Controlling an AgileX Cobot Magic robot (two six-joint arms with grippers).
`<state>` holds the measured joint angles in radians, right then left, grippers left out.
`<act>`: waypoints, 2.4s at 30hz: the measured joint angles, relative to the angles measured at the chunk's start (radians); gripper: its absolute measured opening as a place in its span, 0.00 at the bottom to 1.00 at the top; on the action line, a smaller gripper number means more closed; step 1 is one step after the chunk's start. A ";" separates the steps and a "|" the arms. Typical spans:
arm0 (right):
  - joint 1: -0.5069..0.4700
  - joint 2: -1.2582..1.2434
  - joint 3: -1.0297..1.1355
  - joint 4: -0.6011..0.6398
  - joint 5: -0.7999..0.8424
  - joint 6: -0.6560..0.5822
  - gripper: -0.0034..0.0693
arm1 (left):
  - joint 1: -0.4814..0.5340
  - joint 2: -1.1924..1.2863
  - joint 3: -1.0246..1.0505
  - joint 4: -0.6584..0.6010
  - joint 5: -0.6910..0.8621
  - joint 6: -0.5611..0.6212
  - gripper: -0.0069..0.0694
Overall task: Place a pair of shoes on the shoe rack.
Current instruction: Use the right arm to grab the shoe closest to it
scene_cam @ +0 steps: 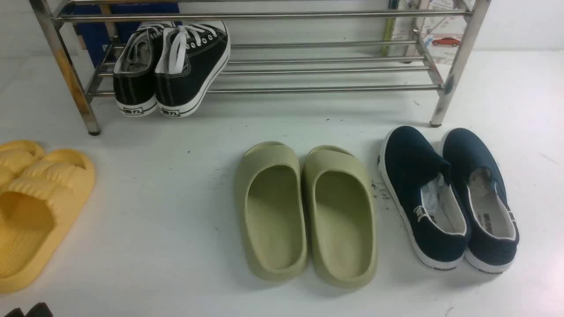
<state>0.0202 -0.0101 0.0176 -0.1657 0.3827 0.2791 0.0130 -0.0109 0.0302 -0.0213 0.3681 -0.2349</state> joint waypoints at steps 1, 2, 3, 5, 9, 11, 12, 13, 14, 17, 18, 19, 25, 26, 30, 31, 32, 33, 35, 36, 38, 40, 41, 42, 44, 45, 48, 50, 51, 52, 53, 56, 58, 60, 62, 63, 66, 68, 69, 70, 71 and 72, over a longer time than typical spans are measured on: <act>0.000 0.000 0.000 0.000 0.000 0.000 0.38 | 0.000 0.000 0.000 0.000 0.000 0.000 0.40; 0.000 0.000 0.000 0.000 0.000 0.000 0.38 | 0.000 0.000 0.000 0.000 0.000 0.000 0.40; 0.000 0.000 0.000 0.000 0.000 0.000 0.38 | 0.000 0.000 0.000 0.000 0.000 0.000 0.40; 0.000 0.000 0.000 0.000 0.000 0.000 0.38 | 0.000 0.000 0.000 0.000 0.000 0.000 0.40; 0.000 0.000 0.000 0.000 0.000 0.000 0.38 | 0.000 0.000 0.000 0.000 0.000 0.000 0.40; 0.000 0.000 0.000 0.000 0.000 0.000 0.38 | 0.000 0.000 0.000 0.000 0.000 0.000 0.40; 0.000 0.000 0.000 0.000 0.000 0.000 0.38 | 0.000 0.000 0.000 0.000 0.000 0.000 0.40; 0.000 0.000 0.000 0.000 0.000 0.000 0.38 | 0.000 0.000 0.000 0.000 0.000 0.000 0.40; 0.000 0.000 0.000 0.000 0.000 0.000 0.38 | 0.000 0.000 0.000 0.000 0.000 0.000 0.40; 0.000 0.000 0.000 0.000 0.000 0.000 0.38 | 0.000 0.000 0.000 0.000 0.000 0.000 0.40; 0.000 0.000 0.000 0.000 0.000 0.000 0.38 | 0.000 0.000 0.000 0.000 0.000 0.000 0.40; 0.000 0.000 0.000 -0.001 0.000 0.000 0.38 | 0.000 0.000 0.000 0.000 0.000 0.000 0.40; 0.000 0.000 0.000 0.051 0.000 0.000 0.38 | 0.000 0.000 0.000 0.000 0.000 0.000 0.40; 0.000 0.000 0.000 0.086 -0.001 0.000 0.38 | 0.000 0.000 0.000 0.000 0.000 0.000 0.40; 0.000 0.000 -0.001 0.276 -0.001 0.001 0.38 | 0.000 0.000 0.000 0.000 0.000 0.000 0.40; 0.000 0.000 -0.001 0.333 -0.001 0.005 0.38 | 0.000 0.000 0.000 0.000 0.000 0.000 0.40; 0.000 0.000 -0.001 0.362 -0.001 0.008 0.38 | 0.000 0.000 0.000 0.000 0.000 0.000 0.40; 0.000 0.000 -0.001 0.471 0.003 0.021 0.38 | 0.000 0.000 0.000 0.000 0.000 0.000 0.40; 0.000 0.000 0.001 0.601 0.009 0.023 0.38 | 0.000 0.000 0.000 0.000 0.000 0.000 0.40; 0.000 0.000 0.003 0.654 0.011 0.023 0.38 | 0.000 0.000 0.000 0.000 0.000 0.000 0.40; 0.000 0.000 0.004 0.713 0.009 0.023 0.38 | 0.000 0.000 0.000 0.000 0.000 0.000 0.40; 0.000 0.000 0.007 0.773 0.003 0.027 0.38 | 0.000 0.000 0.000 0.000 0.000 0.000 0.40; 0.000 0.000 0.007 0.799 -0.001 0.027 0.38 | 0.000 0.000 0.000 0.000 0.000 0.000 0.40; 0.000 0.000 0.007 0.832 -0.004 0.027 0.38 | 0.000 0.000 0.000 0.000 0.000 0.000 0.40; 0.000 0.000 0.007 0.867 -0.008 0.027 0.38 | 0.000 0.000 0.000 0.000 0.000 0.000 0.40; 0.000 0.000 0.007 0.871 -0.009 0.027 0.38 | 0.000 0.000 0.000 0.000 0.000 0.000 0.40; 0.000 0.000 0.007 0.871 -0.013 0.027 0.38 | 0.000 0.000 0.000 0.000 0.000 0.000 0.40; 0.000 0.000 0.007 0.871 -0.024 0.027 0.38 | 0.000 0.000 0.000 0.000 0.000 0.000 0.40; 0.000 0.000 0.007 0.869 -0.027 0.026 0.38 | 0.000 0.000 0.000 0.000 0.000 0.000 0.40; 0.000 0.000 0.007 0.867 -0.032 0.015 0.38 | 0.000 0.000 0.000 0.000 0.000 0.000 0.40; 0.000 0.000 0.007 0.867 -0.032 0.011 0.38 | 0.000 0.000 0.000 0.000 0.000 0.000 0.40; 0.000 0.000 0.007 0.864 -0.075 -0.079 0.38 | 0.000 0.000 0.000 0.000 0.000 0.000 0.40; 0.000 0.000 0.002 0.864 -0.092 -0.160 0.37 | 0.000 0.000 0.000 0.000 0.000 0.000 0.40; 0.000 0.000 -0.036 0.858 -0.089 -0.251 0.35 | 0.000 0.000 0.000 0.000 0.000 0.000 0.40; 0.000 0.008 -0.086 0.835 -0.089 -0.344 0.31 | 0.000 0.000 0.000 0.000 0.000 0.000 0.40; 0.000 0.026 -0.126 0.817 -0.089 -0.391 0.28 | 0.000 0.000 0.000 0.000 0.000 0.000 0.40; 0.000 0.106 -0.234 0.772 -0.082 -0.473 0.18 | 0.000 0.000 0.000 0.000 0.000 0.000 0.40; 0.000 0.203 -0.341 0.709 -0.048 -0.516 0.08 | 0.000 0.000 0.000 0.000 0.000 0.000 0.40; 0.000 0.318 -0.465 0.646 0.015 -0.536 0.05 | 0.000 0.000 0.000 0.000 0.000 0.000 0.40; 0.000 0.386 -0.539 0.603 0.073 -0.541 0.04 | 0.000 0.000 0.000 0.000 0.000 0.000 0.40; 0.000 0.428 -0.584 0.568 0.126 -0.543 0.04 | 0.000 0.000 0.000 0.000 0.000 0.000 0.40; 0.000 0.499 -0.661 0.526 0.203 -0.544 0.04 | 0.000 0.000 0.000 0.000 0.000 0.000 0.40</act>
<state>0.0202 0.4885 -0.6435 0.3607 0.5855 -0.2653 0.0130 -0.0109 0.0302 -0.0213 0.3681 -0.2349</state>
